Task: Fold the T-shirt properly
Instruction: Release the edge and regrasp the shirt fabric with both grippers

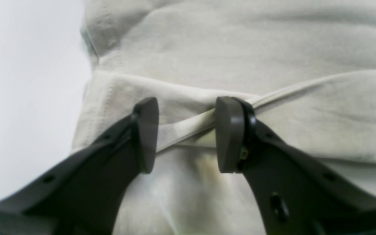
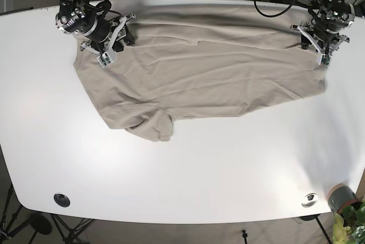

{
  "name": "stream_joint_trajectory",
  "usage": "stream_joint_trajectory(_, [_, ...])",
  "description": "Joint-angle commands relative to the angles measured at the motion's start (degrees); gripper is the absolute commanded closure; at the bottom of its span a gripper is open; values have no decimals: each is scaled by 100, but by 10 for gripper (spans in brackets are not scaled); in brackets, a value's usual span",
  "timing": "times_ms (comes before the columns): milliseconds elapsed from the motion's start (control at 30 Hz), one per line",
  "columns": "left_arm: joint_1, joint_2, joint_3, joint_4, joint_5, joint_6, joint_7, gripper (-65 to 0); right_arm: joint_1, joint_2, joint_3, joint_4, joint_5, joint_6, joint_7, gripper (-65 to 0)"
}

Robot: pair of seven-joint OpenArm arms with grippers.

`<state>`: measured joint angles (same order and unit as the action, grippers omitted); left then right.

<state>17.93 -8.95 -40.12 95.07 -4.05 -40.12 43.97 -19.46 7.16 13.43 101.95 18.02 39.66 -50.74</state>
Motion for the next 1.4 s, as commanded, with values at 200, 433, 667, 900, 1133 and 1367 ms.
stream_joint_trajectory(200, [-22, -85, -28, 89, -47, 12, -93, -257, -1, 27, 6, 95, 101, 34, 41, -36])
stream_joint_trajectory(433, [-22, -85, -28, 27, -47, 12, -93, -257, -80, 27, 42, 297, 101, 34, 41, 0])
stream_joint_trajectory(667, [-22, -94, -28, -175, -47, 12, -102, -257, -168, 18, 50, 491, 101, 34, 41, 0])
stream_joint_trajectory(900, [-22, -94, -28, -175, -47, 12, -102, -257, -186, 18, 68, 719, 101, 34, 41, 0])
stream_joint_trajectory(1133, [-22, -94, -19, -184, -47, 12, -102, -257, -106, 9, 420, 921, 110, 34, 41, 0])
stream_joint_trajectory(1367, [-22, -94, -19, -184, -47, 12, -102, -257, 254, 9, 587, 737, 110, 34, 41, 0])
